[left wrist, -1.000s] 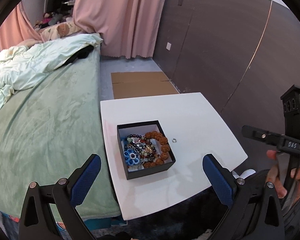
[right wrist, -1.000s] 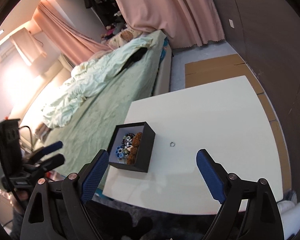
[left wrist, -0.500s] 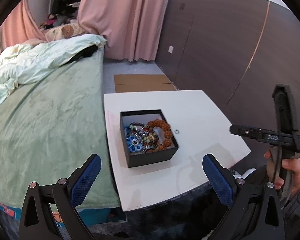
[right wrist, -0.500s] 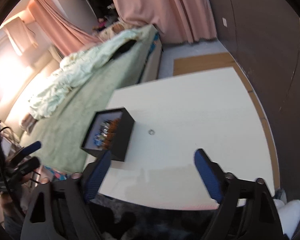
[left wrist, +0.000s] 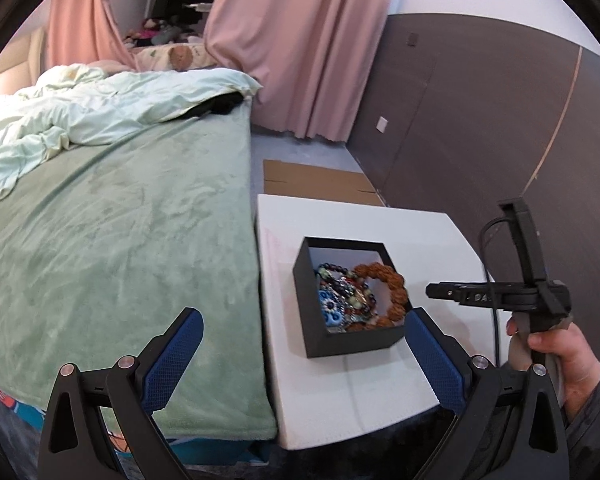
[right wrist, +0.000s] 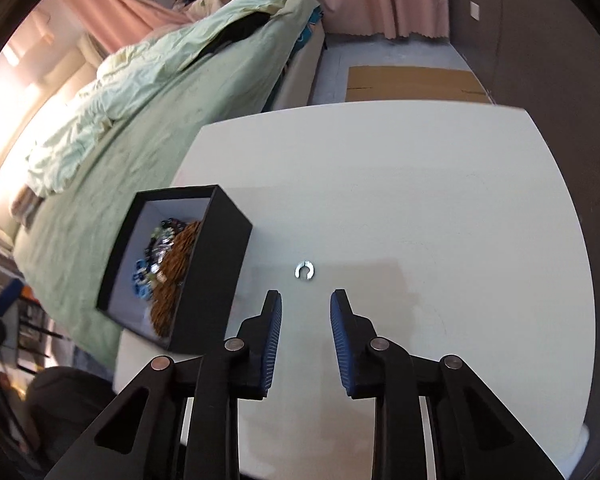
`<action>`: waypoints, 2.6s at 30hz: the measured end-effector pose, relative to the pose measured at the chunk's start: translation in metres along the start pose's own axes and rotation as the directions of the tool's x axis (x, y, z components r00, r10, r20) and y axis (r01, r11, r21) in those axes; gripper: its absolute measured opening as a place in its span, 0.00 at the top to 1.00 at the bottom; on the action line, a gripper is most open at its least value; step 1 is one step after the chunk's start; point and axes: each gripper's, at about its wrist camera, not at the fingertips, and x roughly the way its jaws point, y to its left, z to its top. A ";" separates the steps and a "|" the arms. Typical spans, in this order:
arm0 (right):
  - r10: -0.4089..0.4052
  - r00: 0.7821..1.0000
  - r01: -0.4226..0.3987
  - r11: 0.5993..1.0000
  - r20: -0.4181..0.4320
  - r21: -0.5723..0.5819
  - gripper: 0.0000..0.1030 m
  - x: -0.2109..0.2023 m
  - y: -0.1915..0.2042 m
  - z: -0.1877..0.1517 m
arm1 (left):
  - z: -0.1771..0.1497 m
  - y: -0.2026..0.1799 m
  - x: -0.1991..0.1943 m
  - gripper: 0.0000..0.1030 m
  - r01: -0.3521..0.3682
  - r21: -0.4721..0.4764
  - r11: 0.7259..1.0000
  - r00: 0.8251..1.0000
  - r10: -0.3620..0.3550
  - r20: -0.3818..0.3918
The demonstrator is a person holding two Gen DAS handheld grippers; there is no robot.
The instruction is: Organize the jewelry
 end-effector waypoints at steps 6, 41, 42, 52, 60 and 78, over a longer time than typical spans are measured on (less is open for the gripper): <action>-0.006 0.999 0.005 0.999 -0.038 -0.046 0.75 0.020 0.004 0.016 | 0.005 0.011 0.007 0.02 -0.001 -0.031 1.000 1.000 0.001 0.001; 0.209 0.962 -0.176 0.966 0.174 -0.187 0.35 -0.066 0.076 0.006 | 0.006 0.012 -0.006 0.02 0.017 -0.090 0.996 1.000 -0.017 0.006; 0.188 0.963 -0.155 0.972 0.192 -0.174 0.29 -0.069 0.075 0.003 | 0.006 0.012 -0.006 0.02 0.017 -0.089 0.996 1.000 -0.017 0.006; 0.163 0.943 -0.152 0.986 0.288 -0.063 0.20 -0.113 0.039 -0.031 | -0.006 -0.011 -0.028 0.02 0.037 -0.013 0.999 0.999 -0.037 0.037; 0.138 0.929 -0.143 0.990 0.344 -0.011 0.09 -0.148 0.014 -0.071 | -0.015 -0.032 -0.047 0.02 0.042 0.063 0.997 0.994 -0.048 0.097; 0.089 0.906 -0.077 0.996 0.413 -0.047 0.00 -0.202 0.010 -0.132 | -0.020 -0.056 -0.084 0.00 0.016 0.148 0.989 0.987 -0.040 0.156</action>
